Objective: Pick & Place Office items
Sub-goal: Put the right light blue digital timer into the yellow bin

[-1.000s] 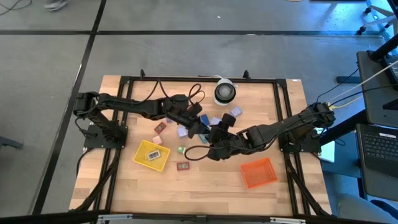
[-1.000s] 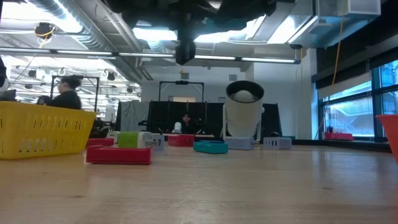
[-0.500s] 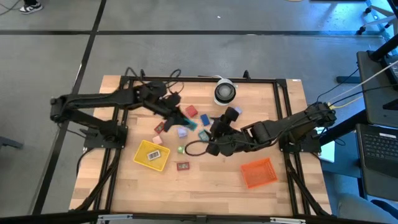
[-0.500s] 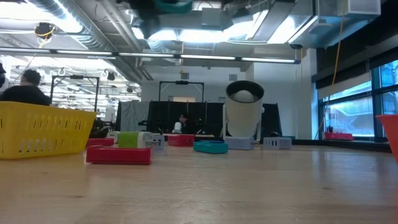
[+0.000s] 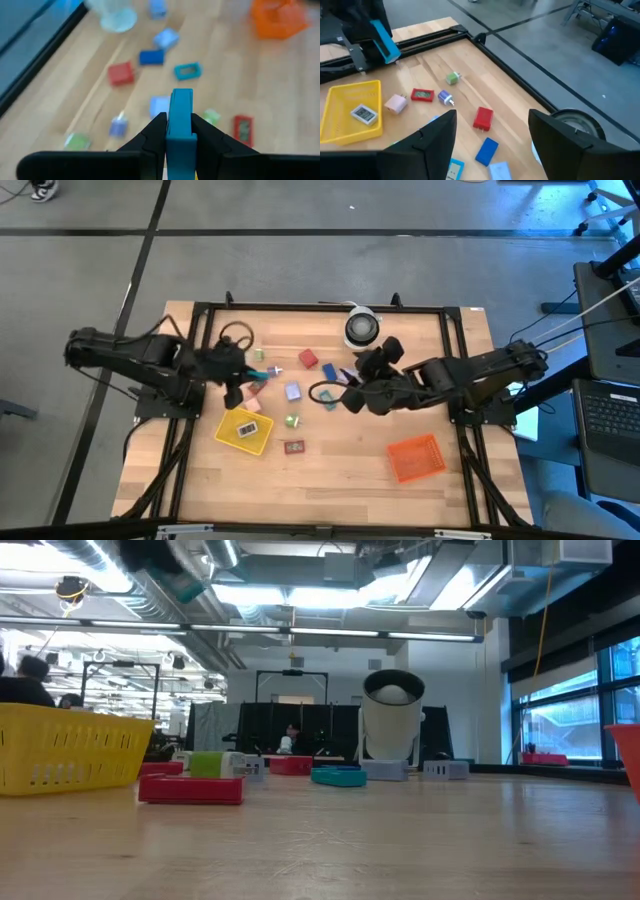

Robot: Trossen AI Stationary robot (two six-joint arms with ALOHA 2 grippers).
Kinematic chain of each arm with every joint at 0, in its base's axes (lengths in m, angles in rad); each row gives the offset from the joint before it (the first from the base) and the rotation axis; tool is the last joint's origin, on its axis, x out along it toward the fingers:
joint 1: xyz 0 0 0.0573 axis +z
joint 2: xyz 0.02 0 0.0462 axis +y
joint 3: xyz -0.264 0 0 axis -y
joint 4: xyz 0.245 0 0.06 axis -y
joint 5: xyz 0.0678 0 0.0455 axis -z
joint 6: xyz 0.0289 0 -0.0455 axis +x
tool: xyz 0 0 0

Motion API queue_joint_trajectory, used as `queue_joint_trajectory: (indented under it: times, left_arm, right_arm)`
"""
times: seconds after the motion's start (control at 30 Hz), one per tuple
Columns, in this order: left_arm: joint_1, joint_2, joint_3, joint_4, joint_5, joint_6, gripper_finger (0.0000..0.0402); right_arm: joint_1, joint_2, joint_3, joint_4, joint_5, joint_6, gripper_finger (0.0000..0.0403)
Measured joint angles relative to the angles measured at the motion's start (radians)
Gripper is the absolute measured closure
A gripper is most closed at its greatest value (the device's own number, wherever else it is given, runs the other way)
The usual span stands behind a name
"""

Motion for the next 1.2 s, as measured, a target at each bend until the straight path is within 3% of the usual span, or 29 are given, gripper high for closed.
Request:
queue_joint_trajectory:
  times: [0.1, 0.33, 0.5, 0.8, 1.2]
  left_arm:
    - [-0.096, 0.0, -0.049, -0.047, -0.086, -0.1, 0.0336]
    - [-0.231, 0.004, -0.267, 0.018, -0.156, -0.295, 0.0336]
    - [-0.3, 0.004, -0.367, 0.175, -0.091, -0.314, 0.0336]
    - [-0.377, 0.009, -0.375, 0.274, 0.066, -0.289, 0.0336]
    - [-0.38, 0.127, -0.375, 0.269, 0.086, -0.296, 0.0336]
  right_arm:
    - [0.012, -0.02, 0.0, -0.013, 0.0, 0.002, 0.0157]
    - [0.03, -0.024, 0.0, -0.125, -0.017, 0.064, 0.0157]
    - [0.03, -0.023, 0.0, -0.22, -0.035, 0.135, 0.0156]
    - [0.031, -0.023, 0.0, -0.23, -0.018, 0.152, 0.0156]
    - [0.062, -0.01, 0.0, -0.23, -0.022, 0.159, 0.0156]
